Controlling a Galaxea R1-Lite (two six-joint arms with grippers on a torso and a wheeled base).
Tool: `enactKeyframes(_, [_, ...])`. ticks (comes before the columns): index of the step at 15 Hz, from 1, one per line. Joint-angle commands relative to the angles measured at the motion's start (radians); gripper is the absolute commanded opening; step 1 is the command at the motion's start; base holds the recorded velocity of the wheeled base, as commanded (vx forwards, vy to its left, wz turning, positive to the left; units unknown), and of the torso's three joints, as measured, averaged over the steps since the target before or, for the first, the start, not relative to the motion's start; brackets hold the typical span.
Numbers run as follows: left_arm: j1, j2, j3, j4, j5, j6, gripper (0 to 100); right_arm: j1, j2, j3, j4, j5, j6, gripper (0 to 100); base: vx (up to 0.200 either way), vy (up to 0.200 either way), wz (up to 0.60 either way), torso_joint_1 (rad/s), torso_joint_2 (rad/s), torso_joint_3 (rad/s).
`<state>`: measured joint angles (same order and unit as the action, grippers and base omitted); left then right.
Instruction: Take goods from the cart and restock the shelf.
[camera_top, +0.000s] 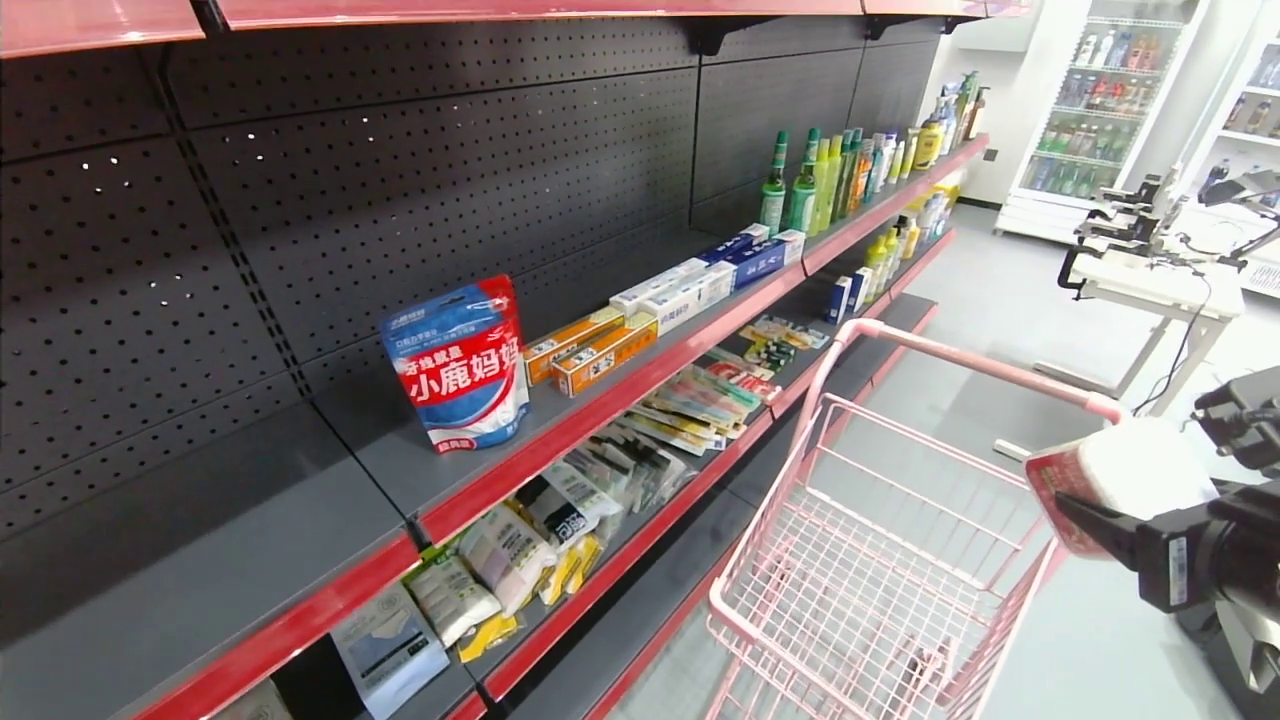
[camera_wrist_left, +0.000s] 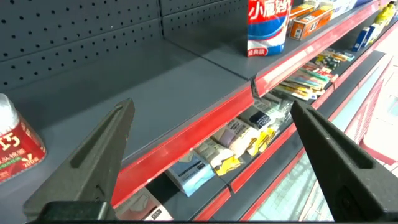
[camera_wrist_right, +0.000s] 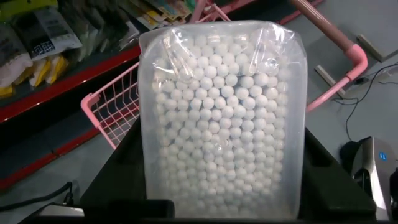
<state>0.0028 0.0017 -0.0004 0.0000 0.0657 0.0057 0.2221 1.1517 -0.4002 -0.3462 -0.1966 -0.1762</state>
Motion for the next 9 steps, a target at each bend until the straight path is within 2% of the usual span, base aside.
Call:
enactKeyframes(1, [0.0,0.001,0.0,0.0,0.0,0.0,100,0.0,0.006,0.0,-0.001,0.0,-0.003,0,0.0,0.0,0.0,0.105,-0.24,-0.134])
enactKeyframes(5, [0.0,0.001,-0.001,0.0,0.0,0.0,100,0.0,0.019,-0.002,-0.001,-0.001,-0.013,0,0.0,0.0,0.0,0.104,-0.2,-0.11])
enactKeyframes(8, [0.0,0.001,0.0,0.0,0.0,0.0,100,-0.014,0.02,-0.002,-0.001,-0.003,-0.032,0,0.0,0.0,0.0,0.0,0.0,0.0])
enactKeyframes(9, [0.0,0.001,0.0,0.0,0.0,0.0,100,-0.015,0.02,0.0,-0.001,-0.007,-0.032,0,0.0,0.0,0.6,0.007,0.01,0.002])
